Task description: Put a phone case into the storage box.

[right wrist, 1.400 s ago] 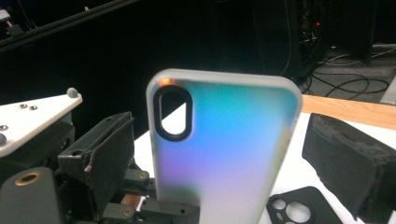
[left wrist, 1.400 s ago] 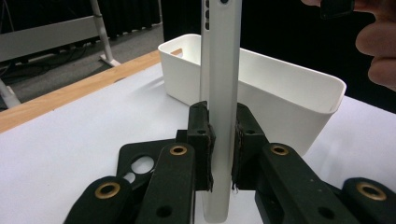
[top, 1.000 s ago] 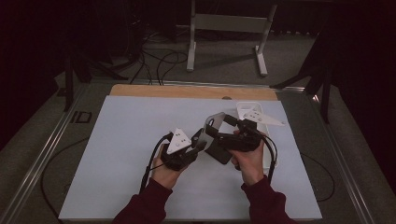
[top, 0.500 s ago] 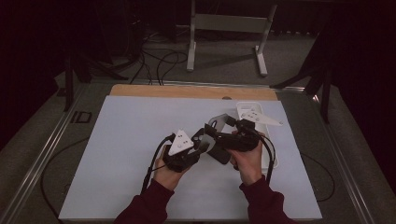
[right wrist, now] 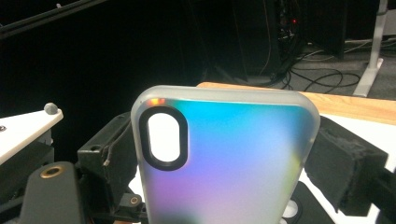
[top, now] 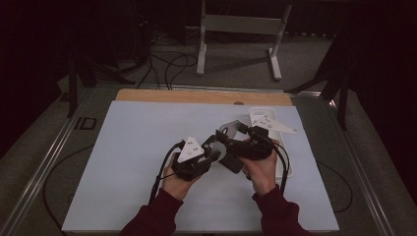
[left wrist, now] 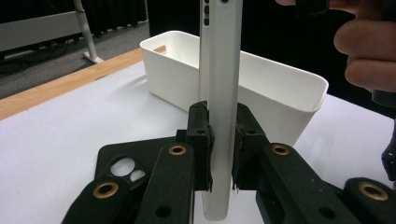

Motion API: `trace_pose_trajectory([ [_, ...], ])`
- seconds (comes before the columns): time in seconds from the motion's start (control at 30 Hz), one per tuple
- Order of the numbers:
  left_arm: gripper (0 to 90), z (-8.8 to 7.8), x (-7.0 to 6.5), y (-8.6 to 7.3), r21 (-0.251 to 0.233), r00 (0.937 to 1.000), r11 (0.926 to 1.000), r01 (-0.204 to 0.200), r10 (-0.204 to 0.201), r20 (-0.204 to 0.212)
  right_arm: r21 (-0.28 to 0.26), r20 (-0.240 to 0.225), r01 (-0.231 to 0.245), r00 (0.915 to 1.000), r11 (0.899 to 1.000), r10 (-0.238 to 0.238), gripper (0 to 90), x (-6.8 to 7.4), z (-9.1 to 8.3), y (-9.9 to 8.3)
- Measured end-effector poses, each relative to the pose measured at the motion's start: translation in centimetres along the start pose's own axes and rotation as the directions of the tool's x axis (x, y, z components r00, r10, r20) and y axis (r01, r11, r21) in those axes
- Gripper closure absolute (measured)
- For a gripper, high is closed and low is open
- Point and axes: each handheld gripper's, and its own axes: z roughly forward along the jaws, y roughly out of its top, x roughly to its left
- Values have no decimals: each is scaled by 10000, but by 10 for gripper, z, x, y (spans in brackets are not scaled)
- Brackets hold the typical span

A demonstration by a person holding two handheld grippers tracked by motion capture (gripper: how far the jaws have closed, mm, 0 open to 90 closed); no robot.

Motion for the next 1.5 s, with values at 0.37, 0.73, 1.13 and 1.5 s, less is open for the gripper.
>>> trace_pose_trajectory([
  [0.37, 740, -1, -1, 0, 8, 9999, 9999, -101, 101, 18, -53, 56, -22, 10000, 10000, 22, 170, 1, 0, 0],
  [0.73, 415, -1, 0, 1, 45, 9998, 10000, 40, -39, -213, -75, 177, -32, 9998, 10000, 33, 169, -2, 0, 0],
  [1.13, 70, -3, 5, 2, 196, 9928, 9997, 149, -124, -1193, -92, 277, -3, 9996, 10000, 6, 169, -5, 2, 2],
  [1.5, 20, -7, 8, 3, 248, 9876, 9997, 52, -13, -1570, -124, 439, 111, 9990, 9999, -106, 169, -8, 0, 5],
])
